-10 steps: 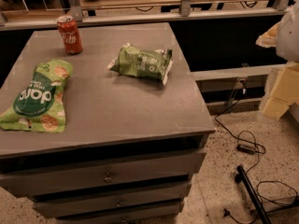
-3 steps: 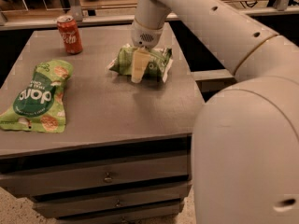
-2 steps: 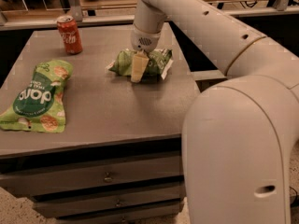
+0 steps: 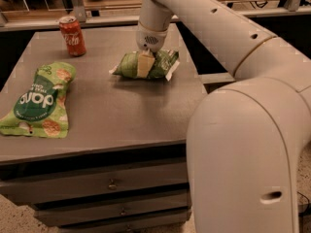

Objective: Pick green jalapeno chip bag

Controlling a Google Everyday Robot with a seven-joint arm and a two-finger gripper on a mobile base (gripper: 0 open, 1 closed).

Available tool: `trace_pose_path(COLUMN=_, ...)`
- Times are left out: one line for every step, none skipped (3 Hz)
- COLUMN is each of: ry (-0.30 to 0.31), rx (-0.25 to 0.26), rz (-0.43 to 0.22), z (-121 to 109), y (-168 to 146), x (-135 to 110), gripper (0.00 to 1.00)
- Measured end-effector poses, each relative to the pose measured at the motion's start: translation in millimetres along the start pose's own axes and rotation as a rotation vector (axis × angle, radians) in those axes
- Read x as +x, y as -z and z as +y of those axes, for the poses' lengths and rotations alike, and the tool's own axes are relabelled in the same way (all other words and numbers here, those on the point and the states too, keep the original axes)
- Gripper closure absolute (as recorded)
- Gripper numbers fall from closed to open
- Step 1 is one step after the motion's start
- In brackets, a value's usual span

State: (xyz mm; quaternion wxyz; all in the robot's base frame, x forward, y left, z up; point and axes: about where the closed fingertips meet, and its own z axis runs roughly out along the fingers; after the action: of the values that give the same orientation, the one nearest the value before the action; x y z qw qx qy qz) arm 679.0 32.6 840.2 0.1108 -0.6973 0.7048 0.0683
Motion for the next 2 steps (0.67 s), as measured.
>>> trace_pose_path(ry=0.000, rx=0.000, rz=0.000, z=-0.1, y=2.5, x=-0.7, gripper=1.00)
trace_pose_path(ry=0.000, rx=0.000, rz=0.000, z=-0.2, y=2.6, x=-0.7, gripper=1.00)
